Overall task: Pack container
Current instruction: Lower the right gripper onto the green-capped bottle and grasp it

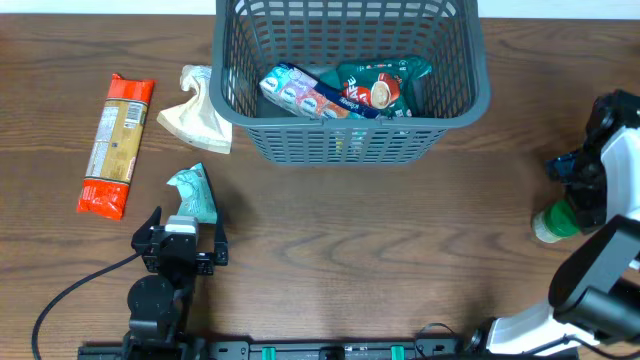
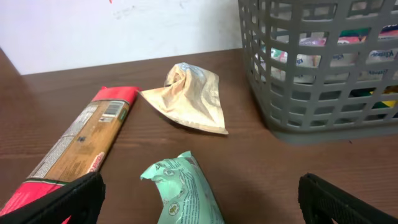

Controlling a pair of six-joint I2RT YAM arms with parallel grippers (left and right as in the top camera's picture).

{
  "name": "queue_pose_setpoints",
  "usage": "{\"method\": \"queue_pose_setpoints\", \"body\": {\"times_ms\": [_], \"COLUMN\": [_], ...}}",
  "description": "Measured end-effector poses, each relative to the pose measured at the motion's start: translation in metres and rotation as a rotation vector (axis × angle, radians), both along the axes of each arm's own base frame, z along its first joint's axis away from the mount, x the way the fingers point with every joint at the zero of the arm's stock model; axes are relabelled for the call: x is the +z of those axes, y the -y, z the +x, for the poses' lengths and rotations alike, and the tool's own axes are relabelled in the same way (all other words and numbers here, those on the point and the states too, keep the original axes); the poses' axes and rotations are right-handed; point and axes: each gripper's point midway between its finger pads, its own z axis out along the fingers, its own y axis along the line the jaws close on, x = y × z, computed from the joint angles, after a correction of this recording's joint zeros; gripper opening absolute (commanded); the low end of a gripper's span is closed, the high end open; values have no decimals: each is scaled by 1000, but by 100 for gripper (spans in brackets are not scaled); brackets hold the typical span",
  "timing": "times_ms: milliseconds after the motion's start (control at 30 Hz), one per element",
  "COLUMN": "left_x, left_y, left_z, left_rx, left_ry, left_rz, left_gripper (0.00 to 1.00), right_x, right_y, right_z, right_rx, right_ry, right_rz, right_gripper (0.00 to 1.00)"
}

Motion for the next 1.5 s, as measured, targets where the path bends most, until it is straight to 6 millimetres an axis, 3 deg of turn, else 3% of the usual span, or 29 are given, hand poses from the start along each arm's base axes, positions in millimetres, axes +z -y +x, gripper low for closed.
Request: {"method": "queue_pose_setpoints", "body": {"times_ms": [300, 600, 833, 1500], "left_x": [0, 0, 0, 0], "left_y": [0, 0, 0, 0], "left_z": [0, 0, 0, 0], "left_rx": [0, 0, 0, 0], "left_ry": [0, 0, 0, 0], "left_rz": [0, 0, 0, 0], "left_gripper": [99, 99, 99, 99], "right_x": [-7, -13, -12, -19], "right_y": [-4, 10, 22, 18], "right_z": [-15, -27, -20, -3], "right_rx": [-8, -50, -37, -15], "right_ry": [75, 73, 120, 200], "right_rz": [-35, -38, -48, -15], "right_gripper": [99, 99, 99, 99]}}
